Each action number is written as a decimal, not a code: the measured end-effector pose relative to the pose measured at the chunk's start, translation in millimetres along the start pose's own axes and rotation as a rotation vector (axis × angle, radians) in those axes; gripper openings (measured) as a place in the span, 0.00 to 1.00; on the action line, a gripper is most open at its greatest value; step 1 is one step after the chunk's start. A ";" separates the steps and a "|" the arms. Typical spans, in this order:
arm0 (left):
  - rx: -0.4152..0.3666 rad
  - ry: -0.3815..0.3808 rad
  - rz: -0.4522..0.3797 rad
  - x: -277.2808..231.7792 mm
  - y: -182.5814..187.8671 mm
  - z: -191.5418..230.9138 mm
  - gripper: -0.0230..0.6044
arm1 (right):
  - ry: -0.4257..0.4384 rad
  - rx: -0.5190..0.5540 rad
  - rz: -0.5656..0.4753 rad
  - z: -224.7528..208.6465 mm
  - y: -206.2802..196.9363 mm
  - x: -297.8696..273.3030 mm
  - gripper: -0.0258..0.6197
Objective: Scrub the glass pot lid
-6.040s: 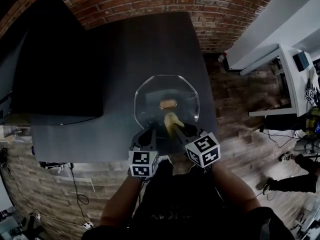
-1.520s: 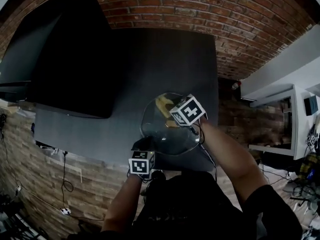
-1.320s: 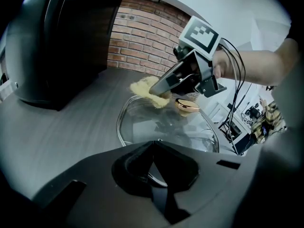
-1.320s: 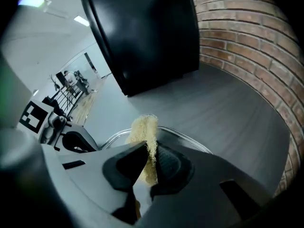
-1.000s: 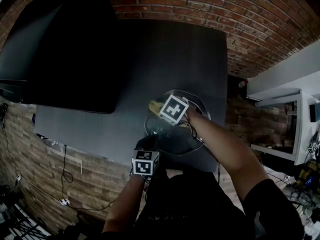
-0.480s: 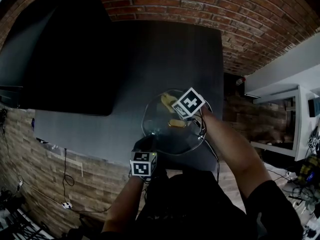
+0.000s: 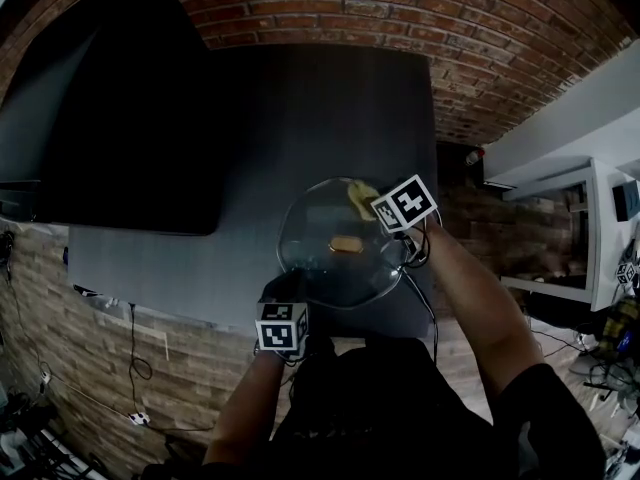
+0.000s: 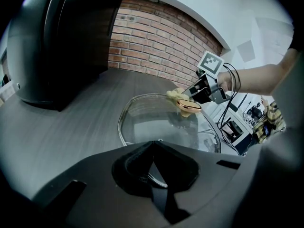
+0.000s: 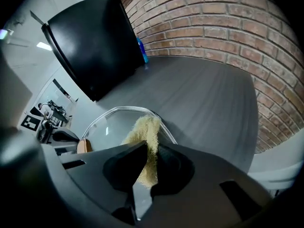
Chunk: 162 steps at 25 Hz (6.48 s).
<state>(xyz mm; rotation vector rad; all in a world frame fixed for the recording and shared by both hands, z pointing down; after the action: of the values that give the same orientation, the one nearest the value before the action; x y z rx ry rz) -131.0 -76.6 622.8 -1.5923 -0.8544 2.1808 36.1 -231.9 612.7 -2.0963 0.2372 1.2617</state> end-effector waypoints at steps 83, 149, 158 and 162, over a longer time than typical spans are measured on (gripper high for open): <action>0.017 0.029 0.022 -2.3 -1.9 26.2 0.09 | -0.003 0.411 0.206 30.1 72.0 -59.6 0.12; -0.254 -0.180 0.070 -3.0 -0.2 28.9 0.09 | -0.339 -0.197 -0.068 79.9 -171.7 51.5 0.11; -0.283 -0.201 0.067 -4.0 0.4 26.7 0.09 | -0.290 -0.294 -0.193 141.2 -165.1 24.9 0.11; -0.284 -0.200 0.063 -3.8 -1.5 25.8 0.09 | -0.240 -0.314 -0.250 170.5 -151.1 4.1 0.11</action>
<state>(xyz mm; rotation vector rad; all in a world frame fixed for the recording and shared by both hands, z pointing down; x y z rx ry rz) -154.0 -84.8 631.9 -1.5592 -1.2366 2.3796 -12.9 -9.8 624.9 -2.1202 -0.3395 1.4509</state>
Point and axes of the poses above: the fingertips, and each gripper's own axes: x backward along the fingers, z to its left, y out of its top, the point moved 1 cm from there along x, backward along the fingers, and after that the axes turned 4 degrees about y, right-handed, at the moved point
